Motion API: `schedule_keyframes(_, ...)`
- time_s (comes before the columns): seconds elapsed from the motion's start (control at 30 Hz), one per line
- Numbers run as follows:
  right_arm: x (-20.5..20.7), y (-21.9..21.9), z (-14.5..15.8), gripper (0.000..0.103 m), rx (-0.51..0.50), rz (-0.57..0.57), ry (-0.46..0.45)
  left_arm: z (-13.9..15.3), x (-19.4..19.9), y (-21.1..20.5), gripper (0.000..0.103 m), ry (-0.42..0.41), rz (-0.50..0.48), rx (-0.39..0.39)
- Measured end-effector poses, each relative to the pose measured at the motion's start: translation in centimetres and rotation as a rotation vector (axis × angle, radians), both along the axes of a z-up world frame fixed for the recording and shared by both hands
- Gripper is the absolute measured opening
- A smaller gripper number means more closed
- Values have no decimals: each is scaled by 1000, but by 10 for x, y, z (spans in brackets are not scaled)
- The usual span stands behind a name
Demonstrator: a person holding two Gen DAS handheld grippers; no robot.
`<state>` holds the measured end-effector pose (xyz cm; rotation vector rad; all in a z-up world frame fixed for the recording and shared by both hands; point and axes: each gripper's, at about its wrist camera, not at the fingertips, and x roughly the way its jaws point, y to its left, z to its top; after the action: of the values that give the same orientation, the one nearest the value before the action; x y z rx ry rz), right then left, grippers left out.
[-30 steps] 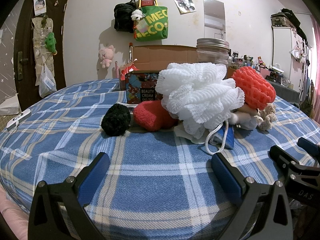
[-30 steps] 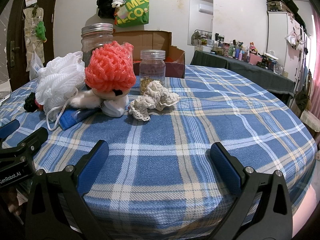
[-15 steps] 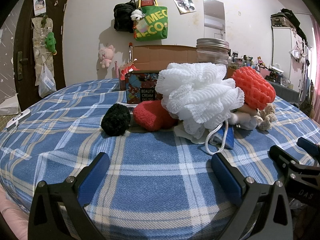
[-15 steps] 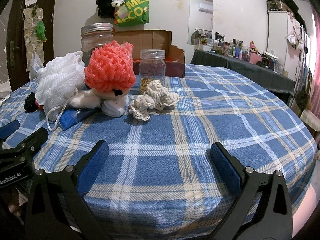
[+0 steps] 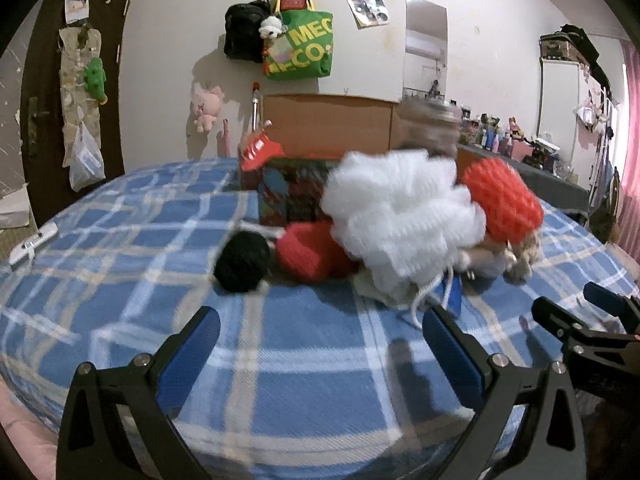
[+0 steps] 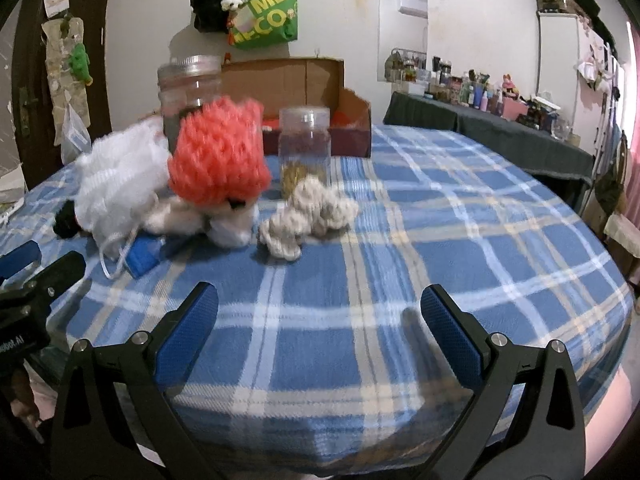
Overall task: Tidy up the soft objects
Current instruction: 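Grasp the black fuzzy ball with the left tool while the right tool grasps the beige crocheted lace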
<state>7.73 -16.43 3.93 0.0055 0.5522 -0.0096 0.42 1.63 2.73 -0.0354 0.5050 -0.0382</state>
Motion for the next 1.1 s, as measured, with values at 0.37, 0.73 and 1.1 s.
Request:
schedule_keyframes(0.37,24,-7,33,103,35,23,-10,22,26,25,103,51,-10,32)
schedule_keyframes(0.73,58,-30,26,70,141,45,94,13,62,56,78,187,-36,25)
schedule_keyframes(1.1,56,-23,25,16,232,183,106,11,59,51,28,195,-103,-4)
